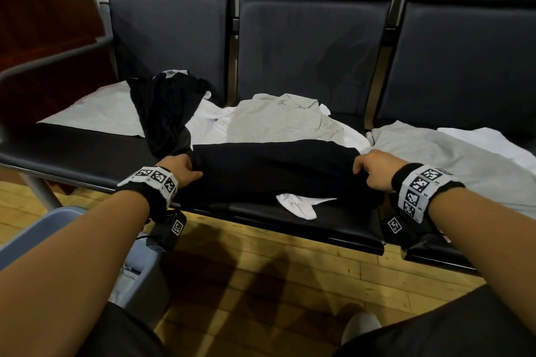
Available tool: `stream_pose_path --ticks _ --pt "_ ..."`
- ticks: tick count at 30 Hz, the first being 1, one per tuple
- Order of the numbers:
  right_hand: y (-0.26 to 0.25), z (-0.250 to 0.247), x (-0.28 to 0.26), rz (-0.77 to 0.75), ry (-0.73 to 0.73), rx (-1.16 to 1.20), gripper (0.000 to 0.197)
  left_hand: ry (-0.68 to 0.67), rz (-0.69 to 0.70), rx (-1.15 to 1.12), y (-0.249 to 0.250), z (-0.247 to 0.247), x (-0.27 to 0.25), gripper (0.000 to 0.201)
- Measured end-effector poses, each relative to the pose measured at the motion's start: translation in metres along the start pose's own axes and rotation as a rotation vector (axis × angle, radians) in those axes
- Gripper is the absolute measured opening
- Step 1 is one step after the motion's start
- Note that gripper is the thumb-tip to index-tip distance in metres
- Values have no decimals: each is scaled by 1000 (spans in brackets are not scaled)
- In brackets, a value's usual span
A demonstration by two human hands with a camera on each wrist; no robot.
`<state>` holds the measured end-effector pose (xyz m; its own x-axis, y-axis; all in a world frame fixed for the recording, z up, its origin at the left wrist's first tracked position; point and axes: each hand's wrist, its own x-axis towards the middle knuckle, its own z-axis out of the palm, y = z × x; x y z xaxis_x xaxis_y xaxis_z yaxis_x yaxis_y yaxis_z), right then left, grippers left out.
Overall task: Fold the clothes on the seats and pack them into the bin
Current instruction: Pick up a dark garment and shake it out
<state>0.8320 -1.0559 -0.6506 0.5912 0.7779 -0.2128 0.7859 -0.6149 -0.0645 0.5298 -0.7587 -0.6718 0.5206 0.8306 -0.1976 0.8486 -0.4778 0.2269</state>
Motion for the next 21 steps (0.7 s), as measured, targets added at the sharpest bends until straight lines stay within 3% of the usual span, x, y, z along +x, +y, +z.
stream_pose_path --ticks 4,7,11,14,18,21 --pt "-22 -4 8 -43 111 198 30 -17 -83 -48 7 3 6 53" --pt "-55 7 13 -171 214 231 34 -65 -104 -67 15 9 10 59" --pt "-101 29 18 -346 98 180 52 -83 -133 -118 22 13 18 65" --pt "-118 45 28 -350 56 93 60 -113 -129 -84 22 10 23 64" --pt "-124 54 38 -308 -88 20 68 -99 -94 -106 18 3 27 46" --pt "-130 50 37 -301 -165 -6 71 -91 -144 -126 11 -5 27 51"
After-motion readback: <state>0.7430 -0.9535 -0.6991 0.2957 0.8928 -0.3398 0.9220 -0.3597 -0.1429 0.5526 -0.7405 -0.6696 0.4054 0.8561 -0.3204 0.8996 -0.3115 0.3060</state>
